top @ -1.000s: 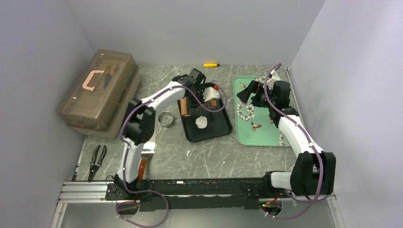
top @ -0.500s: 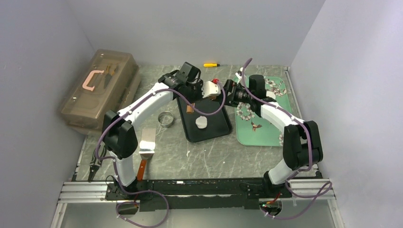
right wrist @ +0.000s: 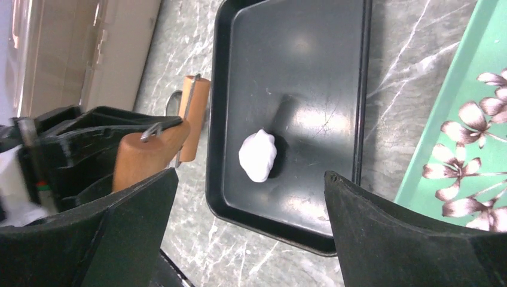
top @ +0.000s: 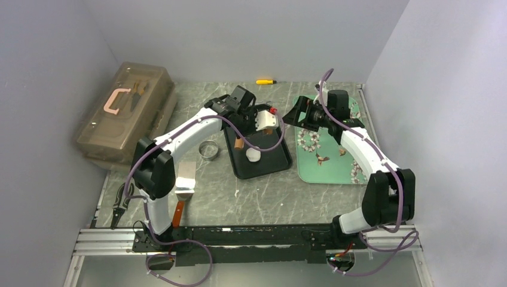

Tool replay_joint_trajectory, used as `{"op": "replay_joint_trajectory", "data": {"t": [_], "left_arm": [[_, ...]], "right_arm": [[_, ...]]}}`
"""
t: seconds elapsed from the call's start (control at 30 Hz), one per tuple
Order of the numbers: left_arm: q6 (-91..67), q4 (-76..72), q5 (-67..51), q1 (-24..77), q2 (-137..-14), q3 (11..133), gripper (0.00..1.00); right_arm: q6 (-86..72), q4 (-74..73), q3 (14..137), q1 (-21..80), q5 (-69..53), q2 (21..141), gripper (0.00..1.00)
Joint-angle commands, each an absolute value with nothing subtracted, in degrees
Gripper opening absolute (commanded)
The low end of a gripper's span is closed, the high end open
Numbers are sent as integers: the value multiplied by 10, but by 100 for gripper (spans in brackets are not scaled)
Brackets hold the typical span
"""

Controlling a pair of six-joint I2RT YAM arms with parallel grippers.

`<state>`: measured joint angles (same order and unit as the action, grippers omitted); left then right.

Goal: Roll out the dumpling wrappers from the dough

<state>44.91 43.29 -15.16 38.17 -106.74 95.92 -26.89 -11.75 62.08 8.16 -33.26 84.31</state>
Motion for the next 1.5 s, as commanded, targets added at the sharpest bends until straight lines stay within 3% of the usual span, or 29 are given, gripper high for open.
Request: {"op": "replay_joint_trajectory", "data": {"t": [0.0,0.2,0.33,0.93,0.97,1.1,1.17,1.2,1.27,1.3,1.4,1.47], "left_arm": [[458,410,-151,387,-1080,983,0],[460,403,-138,392,-1081,978,0],[454,404,-140,394,-1085,986,0],[419,385,-105,400,-1100,1019,0],[417,384,-101,399,-1103,1022,0],[411,385,-95,397,-1111,1033,0],[408,387,-109,392,-1111,1034,0],[409,392,-121,389,-1110,1035,6],[413,396,-153,379,-1105,1030,42],[416,396,-173,373,-1099,1024,53],[418,383,-210,355,-1089,1002,73],[420,376,-220,347,-1086,991,75]], "right_arm": [[-258,-127,654,86,-328,803,95],[-361,-30,641,108,-392,814,100],[-362,-66,682,151,-368,869,99],[-453,47,645,191,-432,981,64],[-454,51,643,193,-437,983,61],[-433,34,643,196,-435,983,26],[-419,19,645,195,-434,980,1],[-409,11,647,195,-432,980,0],[-402,10,646,193,-435,977,0],[-399,13,647,192,-445,976,0],[-389,18,653,192,-475,974,0],[-384,16,659,192,-483,969,0]]}}
